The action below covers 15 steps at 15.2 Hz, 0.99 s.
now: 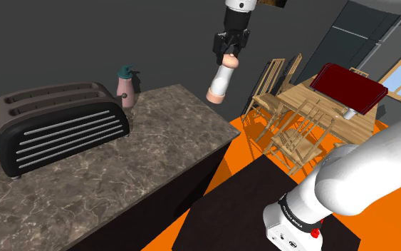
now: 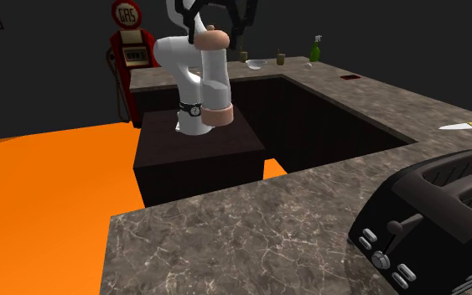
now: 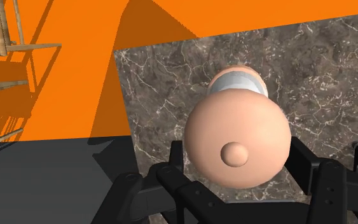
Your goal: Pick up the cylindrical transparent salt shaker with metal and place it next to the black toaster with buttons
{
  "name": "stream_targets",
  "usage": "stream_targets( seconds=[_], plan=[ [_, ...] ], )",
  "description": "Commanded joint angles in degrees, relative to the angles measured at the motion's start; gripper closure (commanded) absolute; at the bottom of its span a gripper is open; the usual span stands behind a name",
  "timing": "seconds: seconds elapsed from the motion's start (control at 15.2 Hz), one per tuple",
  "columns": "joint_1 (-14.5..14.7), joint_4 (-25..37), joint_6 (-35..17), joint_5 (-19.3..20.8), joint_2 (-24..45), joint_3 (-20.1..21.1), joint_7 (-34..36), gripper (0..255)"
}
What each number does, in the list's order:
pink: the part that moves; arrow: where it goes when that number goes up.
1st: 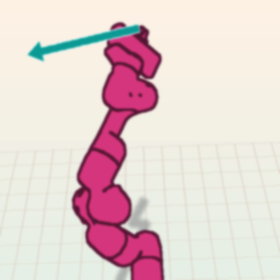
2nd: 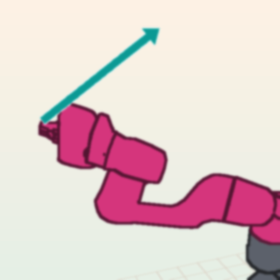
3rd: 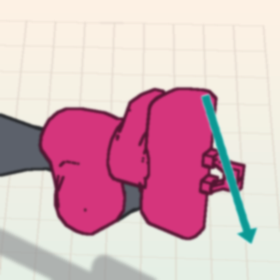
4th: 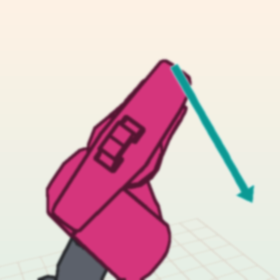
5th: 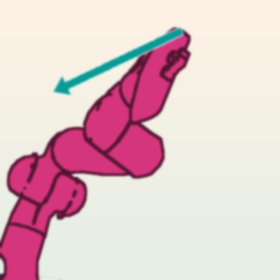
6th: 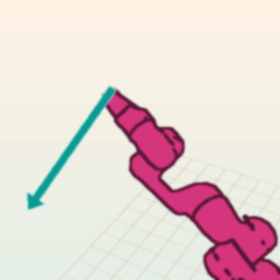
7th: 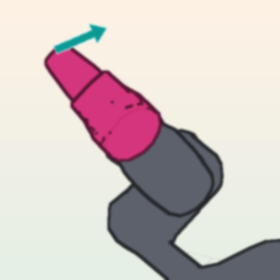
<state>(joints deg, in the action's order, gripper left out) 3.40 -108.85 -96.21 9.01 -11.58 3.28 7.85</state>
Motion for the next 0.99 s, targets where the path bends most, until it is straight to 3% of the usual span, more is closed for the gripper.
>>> stream_targets(
  seconds=[0.0,0.2,0.92],
  plan=[
    [0.0,1.8,1.6,0.0,0.2,0.0,-0.3,255],
    [0.0,4.3,3.7,0.0,0.6,0.0,-0.6,255],
    [6.5,16.9,8.1,-0.1,11.2,8.7,14.1,255]
  ],
)
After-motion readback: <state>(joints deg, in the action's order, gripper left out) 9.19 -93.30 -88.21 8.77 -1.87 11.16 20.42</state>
